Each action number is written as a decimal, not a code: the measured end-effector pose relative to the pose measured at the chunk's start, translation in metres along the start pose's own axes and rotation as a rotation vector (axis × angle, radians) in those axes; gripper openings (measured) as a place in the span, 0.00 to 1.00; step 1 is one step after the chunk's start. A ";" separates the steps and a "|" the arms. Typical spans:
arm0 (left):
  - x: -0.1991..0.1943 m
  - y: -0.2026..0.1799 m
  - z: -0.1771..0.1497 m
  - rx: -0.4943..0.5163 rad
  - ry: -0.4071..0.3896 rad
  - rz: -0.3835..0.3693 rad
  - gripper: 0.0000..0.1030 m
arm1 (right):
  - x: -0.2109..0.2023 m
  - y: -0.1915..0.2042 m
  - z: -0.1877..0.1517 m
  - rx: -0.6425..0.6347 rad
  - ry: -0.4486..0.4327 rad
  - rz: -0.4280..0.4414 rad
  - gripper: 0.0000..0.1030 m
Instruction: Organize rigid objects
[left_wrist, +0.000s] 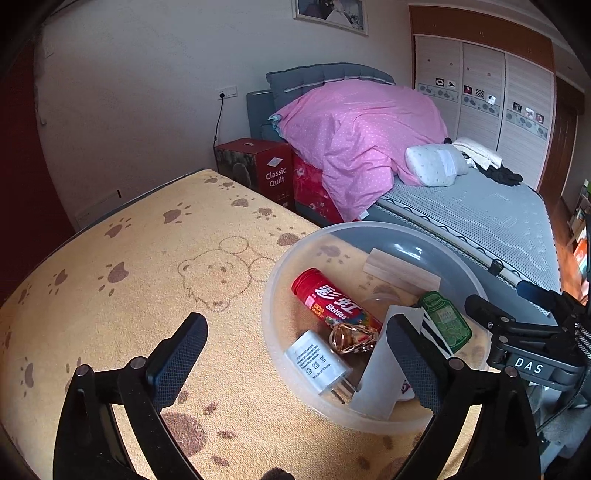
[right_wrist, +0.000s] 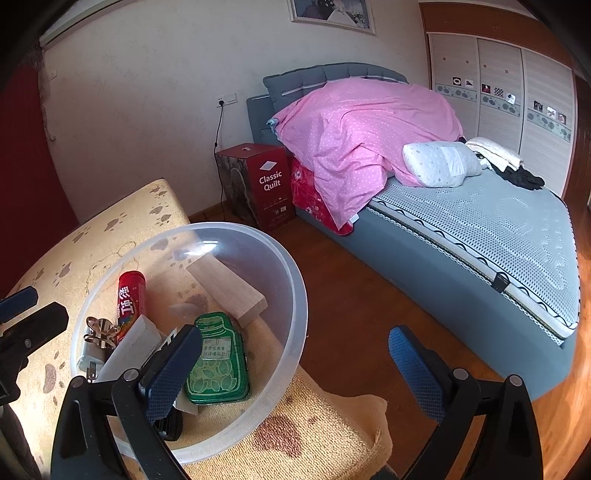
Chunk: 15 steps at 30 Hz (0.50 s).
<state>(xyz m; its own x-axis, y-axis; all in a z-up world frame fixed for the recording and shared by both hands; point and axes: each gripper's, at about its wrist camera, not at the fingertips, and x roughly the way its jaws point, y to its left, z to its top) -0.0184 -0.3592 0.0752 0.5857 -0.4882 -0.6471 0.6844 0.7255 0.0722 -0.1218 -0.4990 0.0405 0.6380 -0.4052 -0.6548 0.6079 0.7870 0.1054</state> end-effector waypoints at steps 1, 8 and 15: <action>-0.001 -0.001 -0.002 0.010 -0.002 0.026 0.97 | -0.002 0.001 -0.001 -0.005 -0.004 -0.005 1.00; -0.006 -0.001 -0.012 0.033 0.016 0.105 0.98 | -0.017 0.010 -0.003 -0.046 -0.046 -0.035 1.00; -0.020 -0.004 -0.021 0.050 0.006 0.151 0.98 | -0.028 0.018 -0.008 -0.080 -0.051 -0.060 1.00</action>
<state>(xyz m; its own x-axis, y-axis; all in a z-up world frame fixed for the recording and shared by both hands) -0.0414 -0.3422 0.0719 0.6815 -0.3722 -0.6301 0.6093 0.7655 0.2068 -0.1326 -0.4698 0.0541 0.6265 -0.4740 -0.6187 0.6072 0.7946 0.0061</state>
